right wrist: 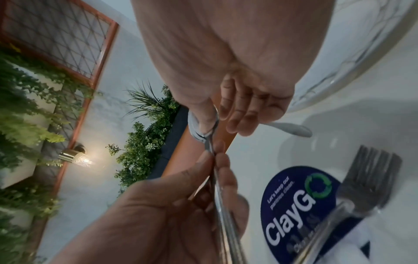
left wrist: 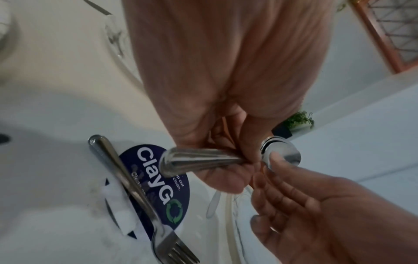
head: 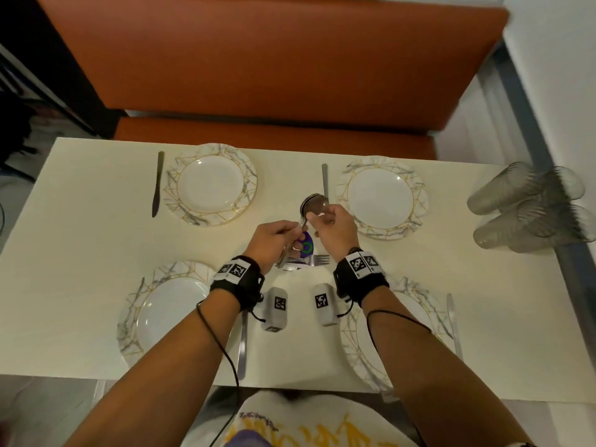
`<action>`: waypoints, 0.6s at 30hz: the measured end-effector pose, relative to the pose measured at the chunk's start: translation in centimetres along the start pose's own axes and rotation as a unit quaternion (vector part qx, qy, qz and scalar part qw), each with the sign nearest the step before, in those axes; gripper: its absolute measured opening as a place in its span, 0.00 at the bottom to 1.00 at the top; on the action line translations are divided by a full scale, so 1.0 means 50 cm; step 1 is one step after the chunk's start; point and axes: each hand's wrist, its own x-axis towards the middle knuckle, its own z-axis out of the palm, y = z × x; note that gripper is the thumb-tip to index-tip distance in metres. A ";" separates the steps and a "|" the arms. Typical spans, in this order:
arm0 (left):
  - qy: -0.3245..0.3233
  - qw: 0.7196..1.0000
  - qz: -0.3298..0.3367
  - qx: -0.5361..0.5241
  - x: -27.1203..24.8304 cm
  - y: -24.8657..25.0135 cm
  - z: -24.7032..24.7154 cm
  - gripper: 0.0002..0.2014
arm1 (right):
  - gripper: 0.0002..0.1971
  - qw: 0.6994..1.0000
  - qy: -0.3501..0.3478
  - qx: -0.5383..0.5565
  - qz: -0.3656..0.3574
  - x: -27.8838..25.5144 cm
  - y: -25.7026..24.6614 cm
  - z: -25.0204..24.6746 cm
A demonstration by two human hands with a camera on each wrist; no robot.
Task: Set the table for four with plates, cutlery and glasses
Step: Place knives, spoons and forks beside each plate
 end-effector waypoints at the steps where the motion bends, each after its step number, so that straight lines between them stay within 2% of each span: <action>1: -0.005 1.000 -0.013 -0.027 -0.006 -0.004 -0.003 0.08 | 0.14 1.000 -0.007 0.004 -0.001 -0.007 0.004 0.006; 3: -0.011 0.997 -0.032 -0.069 -0.020 -0.012 -0.009 0.10 | 0.12 1.000 -0.013 0.014 -0.006 -0.018 0.007 0.017; 8: -0.005 0.994 -0.043 -0.104 -0.056 -0.032 -0.041 0.12 | 0.18 0.999 0.006 0.042 0.002 -0.045 0.009 0.041; 11: -0.006 0.994 -0.032 -0.104 -0.080 -0.050 -0.072 0.12 | 0.06 0.994 0.050 0.096 0.027 -0.076 0.006 0.057; 13: 0.019 0.996 -0.020 -0.080 -0.099 -0.065 -0.099 0.11 | 0.01 0.989 0.066 0.120 0.056 -0.099 0.022 0.069; 15: 0.047 0.997 -0.015 -0.061 -0.117 -0.084 -0.130 0.11 | 0.02 0.990 0.070 0.099 0.076 -0.125 0.048 0.084; 18: 0.065 0.997 -0.030 -0.036 -0.144 -0.120 -0.178 0.09 | 0.03 0.995 0.034 -0.010 0.098 -0.169 0.104 0.117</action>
